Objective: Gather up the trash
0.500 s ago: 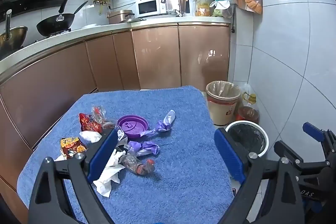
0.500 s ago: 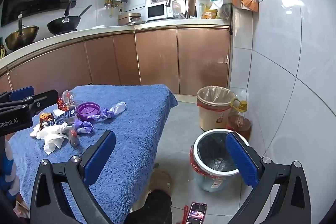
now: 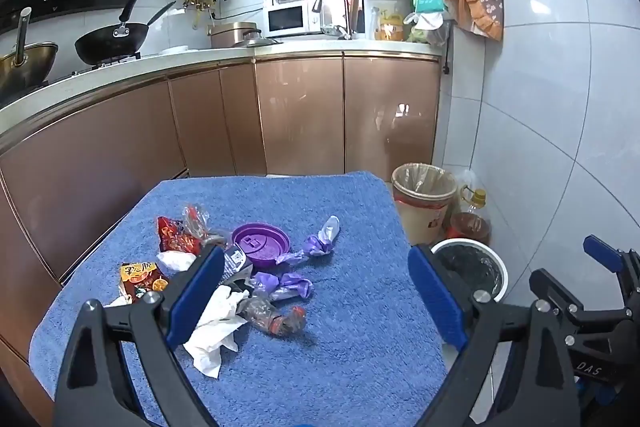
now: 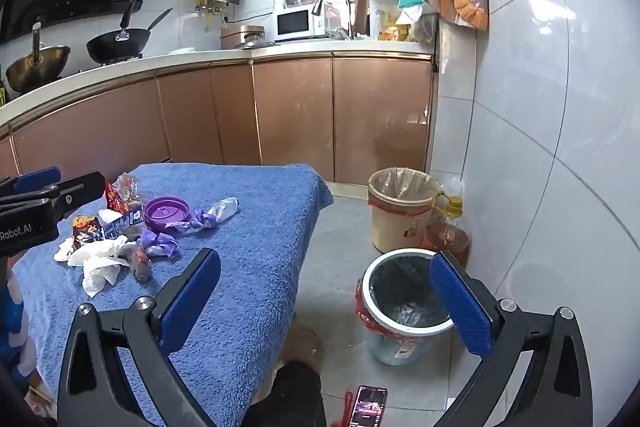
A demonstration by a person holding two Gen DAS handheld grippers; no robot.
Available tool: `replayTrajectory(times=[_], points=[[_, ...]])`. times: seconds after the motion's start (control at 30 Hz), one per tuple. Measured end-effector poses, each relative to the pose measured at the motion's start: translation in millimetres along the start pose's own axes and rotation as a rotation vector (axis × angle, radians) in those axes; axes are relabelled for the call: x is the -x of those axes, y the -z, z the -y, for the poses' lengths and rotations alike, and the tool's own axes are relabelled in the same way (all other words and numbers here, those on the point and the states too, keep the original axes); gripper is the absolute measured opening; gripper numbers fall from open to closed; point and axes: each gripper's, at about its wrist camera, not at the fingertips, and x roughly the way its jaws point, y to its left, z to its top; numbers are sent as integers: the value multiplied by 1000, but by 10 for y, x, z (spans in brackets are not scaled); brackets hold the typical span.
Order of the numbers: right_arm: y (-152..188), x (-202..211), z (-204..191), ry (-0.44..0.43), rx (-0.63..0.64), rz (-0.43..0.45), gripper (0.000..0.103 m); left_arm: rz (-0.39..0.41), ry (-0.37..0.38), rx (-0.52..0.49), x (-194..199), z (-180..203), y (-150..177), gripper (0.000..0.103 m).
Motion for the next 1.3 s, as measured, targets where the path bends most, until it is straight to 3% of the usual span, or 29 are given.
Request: replayTrajectory(times=[0.8,1.3], points=[[-151,250,-57,11,24,67,103,15,-8,-61,152,-10,-3,93],[-268,188,-87,-29,29,73,103,-14,87,-48,103,-23,-26,94]])
